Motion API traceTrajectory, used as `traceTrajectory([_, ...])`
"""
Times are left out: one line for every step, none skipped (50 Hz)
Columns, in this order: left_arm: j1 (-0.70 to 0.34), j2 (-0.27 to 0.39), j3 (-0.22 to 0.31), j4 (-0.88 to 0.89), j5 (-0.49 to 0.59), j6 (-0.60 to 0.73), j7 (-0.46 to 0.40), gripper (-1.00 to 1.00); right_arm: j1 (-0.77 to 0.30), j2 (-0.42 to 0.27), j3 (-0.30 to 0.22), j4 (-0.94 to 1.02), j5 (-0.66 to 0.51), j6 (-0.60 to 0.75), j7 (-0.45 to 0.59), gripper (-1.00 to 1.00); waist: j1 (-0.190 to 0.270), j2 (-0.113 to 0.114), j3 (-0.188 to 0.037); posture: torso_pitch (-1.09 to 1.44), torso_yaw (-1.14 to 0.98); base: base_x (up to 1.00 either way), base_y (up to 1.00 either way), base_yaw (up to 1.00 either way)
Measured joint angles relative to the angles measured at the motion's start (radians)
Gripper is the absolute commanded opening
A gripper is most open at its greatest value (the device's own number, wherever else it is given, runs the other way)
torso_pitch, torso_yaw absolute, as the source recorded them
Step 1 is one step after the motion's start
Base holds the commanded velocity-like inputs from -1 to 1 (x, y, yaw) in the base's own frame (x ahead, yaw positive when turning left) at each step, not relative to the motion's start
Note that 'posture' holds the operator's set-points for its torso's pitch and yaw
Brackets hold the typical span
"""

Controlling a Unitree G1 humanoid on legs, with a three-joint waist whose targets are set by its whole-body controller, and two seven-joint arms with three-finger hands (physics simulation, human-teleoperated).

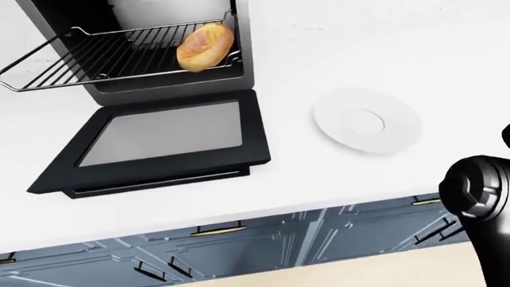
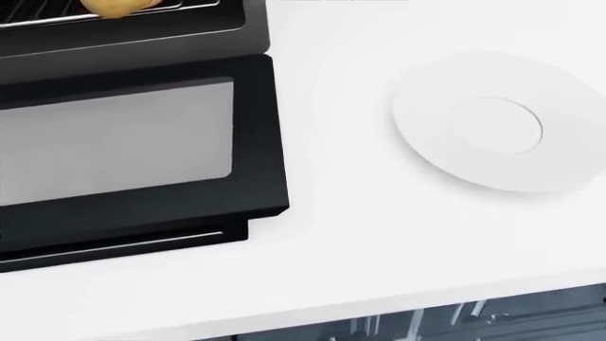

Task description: Place the bread on the top rack of the toaster oven.

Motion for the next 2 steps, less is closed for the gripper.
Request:
traceTrajectory([0.018,0.020,0.009,0.002,-0.013,-0.018,0.001,1.00,-0.006,-0.014,-0.005,0.011,0.011,-0.005,-0.004,1.00,0.001,0.000,0.000,0.00,0.00,0.00,0.00,0.00])
traceTrajectory([0.040,0.039,0.019,0.004,-0.025,-0.038,0.001,1.00,-0.011,-0.027,-0.008,0.021,0.021,-0.010,-0.008,1.00,0.002,0.000,-0.001,0.00,0.00,0.00,0.00,0.00])
